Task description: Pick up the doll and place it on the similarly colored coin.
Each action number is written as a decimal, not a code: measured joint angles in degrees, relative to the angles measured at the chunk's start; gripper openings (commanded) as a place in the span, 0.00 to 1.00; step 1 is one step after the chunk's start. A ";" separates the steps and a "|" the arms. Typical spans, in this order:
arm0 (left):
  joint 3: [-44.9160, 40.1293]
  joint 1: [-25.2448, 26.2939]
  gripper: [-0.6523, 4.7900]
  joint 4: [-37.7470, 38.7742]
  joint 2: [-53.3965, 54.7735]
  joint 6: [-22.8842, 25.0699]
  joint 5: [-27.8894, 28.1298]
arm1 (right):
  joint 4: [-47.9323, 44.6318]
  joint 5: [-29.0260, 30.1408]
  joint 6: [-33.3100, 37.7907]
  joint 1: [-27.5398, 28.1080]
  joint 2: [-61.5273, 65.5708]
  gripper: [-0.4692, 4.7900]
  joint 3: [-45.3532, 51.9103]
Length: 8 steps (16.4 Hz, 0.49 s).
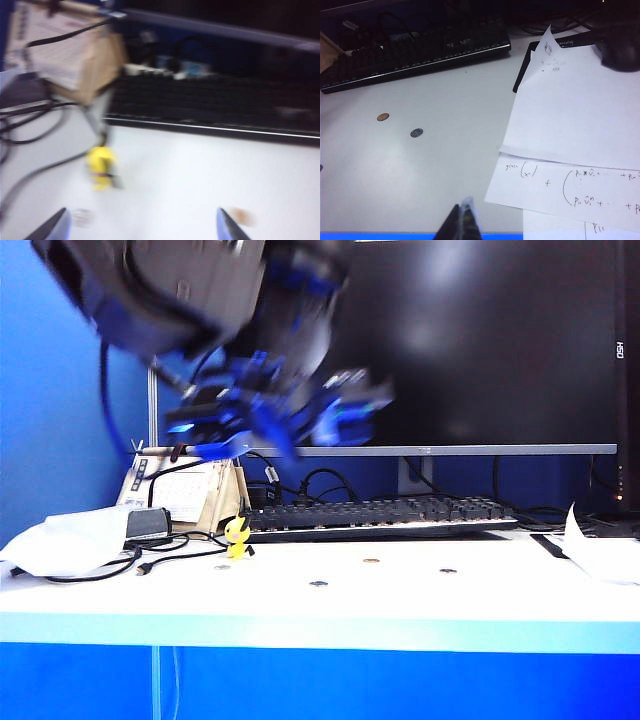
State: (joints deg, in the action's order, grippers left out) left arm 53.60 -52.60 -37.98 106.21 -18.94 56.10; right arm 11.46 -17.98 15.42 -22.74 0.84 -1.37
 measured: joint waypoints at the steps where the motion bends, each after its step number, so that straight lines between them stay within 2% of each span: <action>1: 0.00 1.49 0.82 1.29 0.44 0.00 0.17 | 0.00 -0.02 0.00 0.00 0.00 0.08 0.00; 2: -0.02 2.73 0.83 2.34 0.72 0.00 0.28 | 0.00 0.00 0.00 0.00 -0.02 0.08 0.00; 3: -0.02 4.35 0.94 2.99 0.87 0.00 0.09 | 0.00 0.00 0.00 0.00 -0.07 0.08 0.00; 4: -0.02 5.97 1.00 3.02 0.90 -0.24 -0.50 | 0.00 -0.02 0.00 0.00 -0.11 0.08 0.00; 6: 0.00 9.81 1.00 2.60 1.14 -3.02 -6.54 | 0.00 0.00 0.00 0.00 -0.11 0.08 0.00; 8: 0.00 11.39 1.00 2.62 2.21 -3.85 -9.60 | 0.00 0.00 0.00 0.00 -0.11 0.08 0.00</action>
State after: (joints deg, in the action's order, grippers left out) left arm 53.60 -41.21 -35.35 108.42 -22.79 46.50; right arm 11.46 -17.98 15.42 -22.74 0.73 -1.37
